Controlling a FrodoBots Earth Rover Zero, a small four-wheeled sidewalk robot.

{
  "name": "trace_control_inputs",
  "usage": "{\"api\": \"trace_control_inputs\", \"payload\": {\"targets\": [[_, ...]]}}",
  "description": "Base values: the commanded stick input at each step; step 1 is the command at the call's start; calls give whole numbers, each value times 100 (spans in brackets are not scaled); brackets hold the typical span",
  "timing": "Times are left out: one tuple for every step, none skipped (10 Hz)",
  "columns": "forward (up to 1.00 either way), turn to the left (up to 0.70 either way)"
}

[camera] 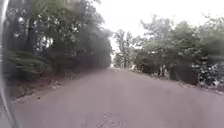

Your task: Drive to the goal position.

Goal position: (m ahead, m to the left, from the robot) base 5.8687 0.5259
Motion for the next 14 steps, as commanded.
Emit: {"api": "trace_control_inputs", "payload": {"targets": [[70, 0], [70, 0], [70, 0], [70, 0], [70, 0], [70, 0], [70, 0], [70, 0], [70, 0], [70, 0], [70, 0], [70, 0], [70, 0], [70, 0]]}}
